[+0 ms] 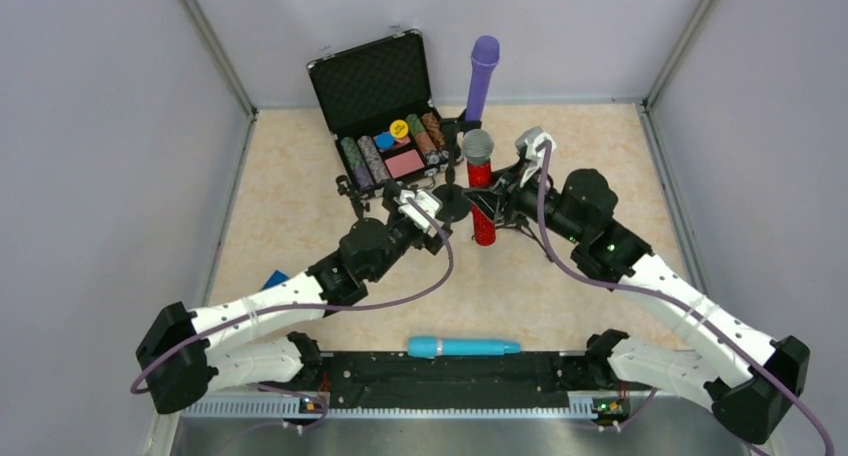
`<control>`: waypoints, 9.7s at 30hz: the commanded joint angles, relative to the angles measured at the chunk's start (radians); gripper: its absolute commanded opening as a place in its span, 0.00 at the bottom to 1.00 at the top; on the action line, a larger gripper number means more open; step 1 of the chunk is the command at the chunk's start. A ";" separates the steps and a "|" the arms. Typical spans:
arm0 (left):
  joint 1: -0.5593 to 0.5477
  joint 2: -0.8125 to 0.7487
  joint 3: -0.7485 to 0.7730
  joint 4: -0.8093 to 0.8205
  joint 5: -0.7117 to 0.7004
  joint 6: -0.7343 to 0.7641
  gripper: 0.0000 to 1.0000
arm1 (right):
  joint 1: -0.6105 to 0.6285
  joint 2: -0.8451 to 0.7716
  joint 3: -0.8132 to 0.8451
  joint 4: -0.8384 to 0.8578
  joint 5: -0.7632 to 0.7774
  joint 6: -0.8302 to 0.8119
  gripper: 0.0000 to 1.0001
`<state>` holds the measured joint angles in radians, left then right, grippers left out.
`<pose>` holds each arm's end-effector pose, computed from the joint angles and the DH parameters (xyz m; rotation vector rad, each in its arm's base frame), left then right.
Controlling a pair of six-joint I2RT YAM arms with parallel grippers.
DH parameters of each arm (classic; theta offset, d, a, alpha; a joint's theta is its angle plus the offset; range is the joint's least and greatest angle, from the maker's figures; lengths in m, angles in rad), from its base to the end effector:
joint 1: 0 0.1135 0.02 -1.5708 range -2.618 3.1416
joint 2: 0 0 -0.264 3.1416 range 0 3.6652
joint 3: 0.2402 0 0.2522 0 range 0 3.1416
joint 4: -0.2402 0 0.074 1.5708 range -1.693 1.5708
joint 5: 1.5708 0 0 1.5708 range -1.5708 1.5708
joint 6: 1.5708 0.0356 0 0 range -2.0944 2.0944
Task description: Attach the microphones to the stand
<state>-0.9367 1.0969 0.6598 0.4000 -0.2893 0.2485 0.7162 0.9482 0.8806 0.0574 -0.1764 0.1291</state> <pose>0.1592 -0.1993 0.2951 0.7069 1.4516 -0.3005 0.1645 0.1515 0.3702 -0.6090 1.5210 0.7943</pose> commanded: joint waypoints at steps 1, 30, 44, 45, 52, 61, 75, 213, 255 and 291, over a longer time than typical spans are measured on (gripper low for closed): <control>0.003 -0.071 -0.031 0.163 0.048 -0.002 0.99 | -0.060 0.051 0.118 0.057 -0.133 0.017 0.00; -0.001 -0.019 -0.047 0.135 0.086 -0.016 0.99 | -0.084 0.088 -0.004 0.314 0.087 -0.243 0.00; -0.001 -0.008 -0.044 0.128 0.098 -0.019 0.99 | -0.084 0.109 -0.047 0.382 0.121 -0.264 0.00; -0.001 -0.007 -0.043 0.127 0.099 -0.018 0.99 | -0.084 0.110 -0.046 0.388 0.121 -0.264 0.00; -0.001 -0.008 -0.044 0.125 0.101 -0.018 0.99 | -0.085 0.124 -0.043 0.409 0.116 -0.265 0.00; -0.001 -0.008 -0.043 0.124 0.104 -0.017 0.99 | -0.084 0.163 -0.060 0.419 0.140 -0.290 0.00; -0.001 -0.009 -0.042 0.122 0.104 -0.014 0.99 | -0.084 0.181 -0.143 0.527 0.141 -0.301 0.00; -0.033 0.028 -0.021 0.044 0.231 0.065 0.99 | -0.084 -0.263 -0.353 -0.084 0.288 0.095 0.61; -0.041 0.021 -0.017 0.037 0.226 0.071 0.99 | -0.084 -0.059 -0.243 -0.016 0.219 0.015 0.85; -0.047 0.014 -0.016 0.033 0.222 0.082 0.99 | -0.443 0.145 -0.062 -0.148 -0.014 0.008 0.87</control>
<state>-0.9775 1.1221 0.6044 0.3985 -0.0677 0.3180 0.2779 1.0740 0.7692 -0.1566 -0.1799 0.1349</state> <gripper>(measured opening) 0.991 0.881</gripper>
